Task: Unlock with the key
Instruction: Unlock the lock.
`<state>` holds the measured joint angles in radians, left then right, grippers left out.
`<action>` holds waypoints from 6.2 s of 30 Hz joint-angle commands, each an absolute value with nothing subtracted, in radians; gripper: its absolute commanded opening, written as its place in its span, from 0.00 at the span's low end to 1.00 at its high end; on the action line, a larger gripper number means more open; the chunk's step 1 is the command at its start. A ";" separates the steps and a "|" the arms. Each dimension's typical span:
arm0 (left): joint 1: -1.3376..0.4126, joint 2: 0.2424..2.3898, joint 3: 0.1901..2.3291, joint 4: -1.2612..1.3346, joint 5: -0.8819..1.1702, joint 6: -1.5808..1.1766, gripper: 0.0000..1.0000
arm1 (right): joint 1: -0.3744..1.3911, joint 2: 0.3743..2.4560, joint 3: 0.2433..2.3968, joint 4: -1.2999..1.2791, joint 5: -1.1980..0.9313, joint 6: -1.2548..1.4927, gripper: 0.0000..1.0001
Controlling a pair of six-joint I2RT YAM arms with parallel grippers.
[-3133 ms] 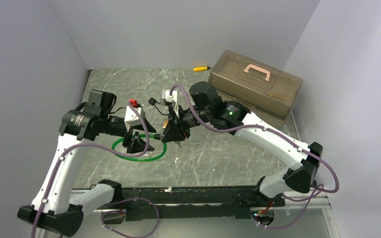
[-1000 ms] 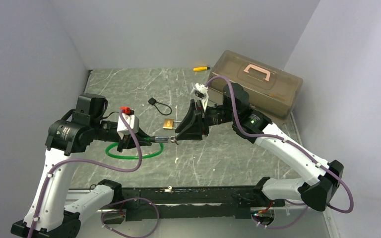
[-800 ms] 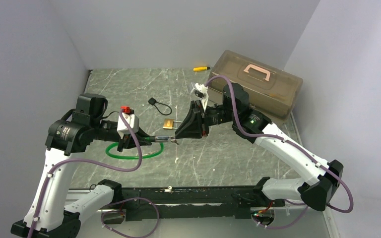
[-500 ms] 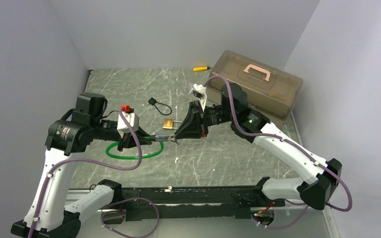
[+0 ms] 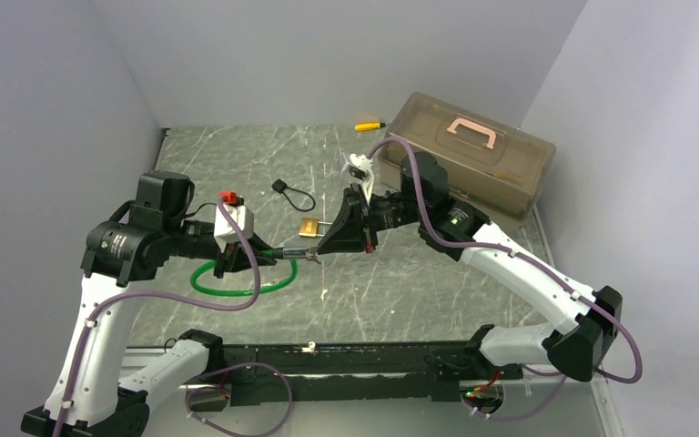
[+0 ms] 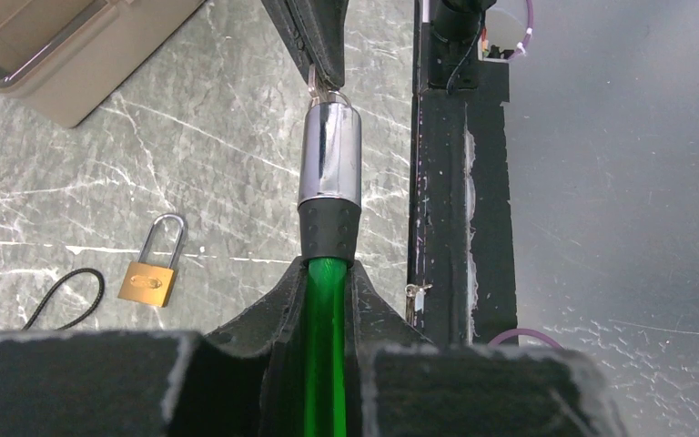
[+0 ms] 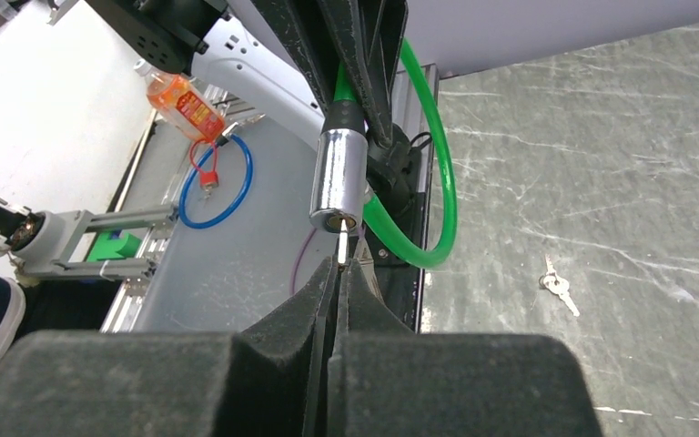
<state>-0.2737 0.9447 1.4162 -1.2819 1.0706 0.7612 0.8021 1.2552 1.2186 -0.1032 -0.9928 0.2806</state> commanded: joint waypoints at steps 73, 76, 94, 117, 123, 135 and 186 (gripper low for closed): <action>-0.305 0.949 1.560 -1.362 1.069 0.905 0.00 | 0.912 1.278 1.347 -0.206 -0.844 0.197 0.13; -0.305 0.955 1.576 -1.362 1.060 0.914 0.00 | 0.911 1.291 1.334 -0.145 -0.860 0.272 0.00; -0.478 0.907 1.582 -1.178 0.693 1.075 0.00 | 0.843 1.431 1.328 0.290 -1.046 1.062 0.00; -0.651 0.716 1.332 -0.821 0.386 1.417 0.00 | 0.840 1.537 1.330 0.560 -1.068 1.487 0.04; -0.654 0.721 1.371 -0.866 0.396 1.315 0.00 | 0.739 1.488 1.315 0.563 -1.039 1.487 0.46; -0.653 0.744 1.459 -0.843 0.419 1.017 0.00 | 0.583 1.310 1.422 0.234 -0.982 1.060 0.99; -0.284 0.885 1.606 -0.291 0.965 -0.136 0.00 | 1.003 1.034 0.984 0.133 -0.383 0.246 0.00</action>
